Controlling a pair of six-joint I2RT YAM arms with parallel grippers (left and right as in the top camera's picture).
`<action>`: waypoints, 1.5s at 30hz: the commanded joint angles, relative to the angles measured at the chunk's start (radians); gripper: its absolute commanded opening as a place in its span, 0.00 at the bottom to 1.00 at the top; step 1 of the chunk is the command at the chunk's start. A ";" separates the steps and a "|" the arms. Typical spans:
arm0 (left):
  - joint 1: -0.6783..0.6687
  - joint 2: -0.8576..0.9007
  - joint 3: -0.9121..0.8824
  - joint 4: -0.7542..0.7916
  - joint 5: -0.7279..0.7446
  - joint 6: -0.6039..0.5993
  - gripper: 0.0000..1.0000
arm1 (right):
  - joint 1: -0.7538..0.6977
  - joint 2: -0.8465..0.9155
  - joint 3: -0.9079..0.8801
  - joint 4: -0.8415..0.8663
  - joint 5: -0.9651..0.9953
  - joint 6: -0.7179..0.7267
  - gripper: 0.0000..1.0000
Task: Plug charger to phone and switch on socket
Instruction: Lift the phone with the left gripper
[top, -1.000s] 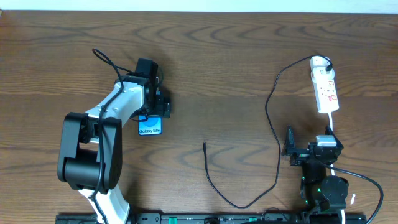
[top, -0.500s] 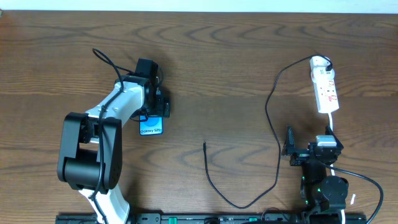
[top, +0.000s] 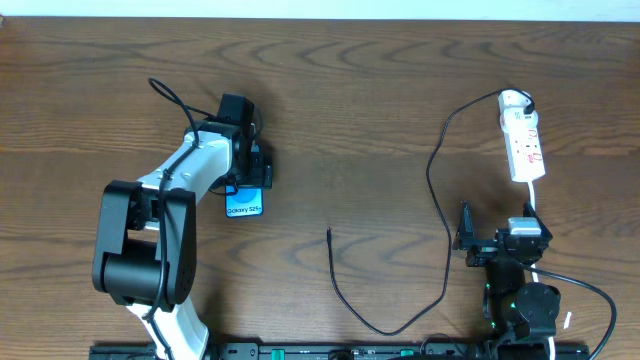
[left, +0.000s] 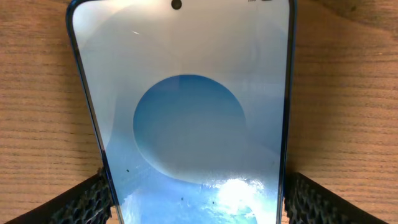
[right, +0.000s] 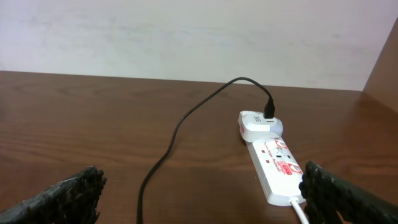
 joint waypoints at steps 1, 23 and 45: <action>0.000 0.031 -0.043 -0.011 -0.032 0.009 0.85 | 0.010 -0.005 -0.002 -0.003 0.005 0.010 0.99; 0.000 0.031 -0.045 -0.003 -0.032 0.009 0.74 | 0.010 -0.005 -0.002 -0.003 0.005 0.010 0.99; 0.000 0.031 -0.045 -0.010 -0.032 0.009 0.36 | 0.010 -0.005 -0.002 -0.003 0.005 0.010 0.99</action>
